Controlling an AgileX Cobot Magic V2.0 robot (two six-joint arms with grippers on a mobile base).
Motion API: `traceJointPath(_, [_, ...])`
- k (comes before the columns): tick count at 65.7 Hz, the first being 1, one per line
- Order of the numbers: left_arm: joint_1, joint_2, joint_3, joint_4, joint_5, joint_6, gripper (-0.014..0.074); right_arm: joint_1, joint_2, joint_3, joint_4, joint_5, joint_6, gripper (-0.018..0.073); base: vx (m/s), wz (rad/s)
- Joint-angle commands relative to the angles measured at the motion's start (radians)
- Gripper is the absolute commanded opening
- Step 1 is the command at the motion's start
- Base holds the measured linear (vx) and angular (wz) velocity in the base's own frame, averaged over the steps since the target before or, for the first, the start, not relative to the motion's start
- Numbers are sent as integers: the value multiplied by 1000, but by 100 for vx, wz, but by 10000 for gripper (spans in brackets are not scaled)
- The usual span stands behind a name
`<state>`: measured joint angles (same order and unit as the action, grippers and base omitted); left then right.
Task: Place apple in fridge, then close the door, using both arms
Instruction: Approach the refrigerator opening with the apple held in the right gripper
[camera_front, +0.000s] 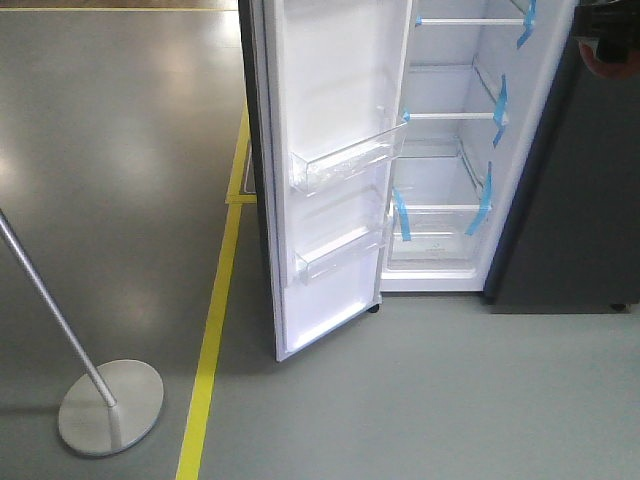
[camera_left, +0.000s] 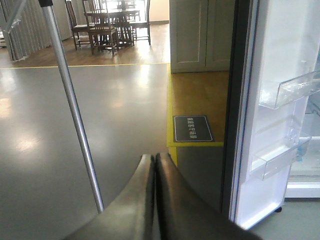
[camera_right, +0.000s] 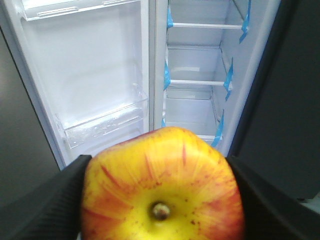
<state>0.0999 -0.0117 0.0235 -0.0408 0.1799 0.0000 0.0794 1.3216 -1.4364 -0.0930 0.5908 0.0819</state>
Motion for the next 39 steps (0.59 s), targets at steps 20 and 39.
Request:
traceJointPath(20, [-1,-13,-18,-8,-71,0,-6,0,-30,-30,-9,-81,-5,168,11,-1])
traceJointPath(39, [-1,-13,-18,-8,-71,0,-6,0,-30,-30,-9,-81,-5,168,10,-2])
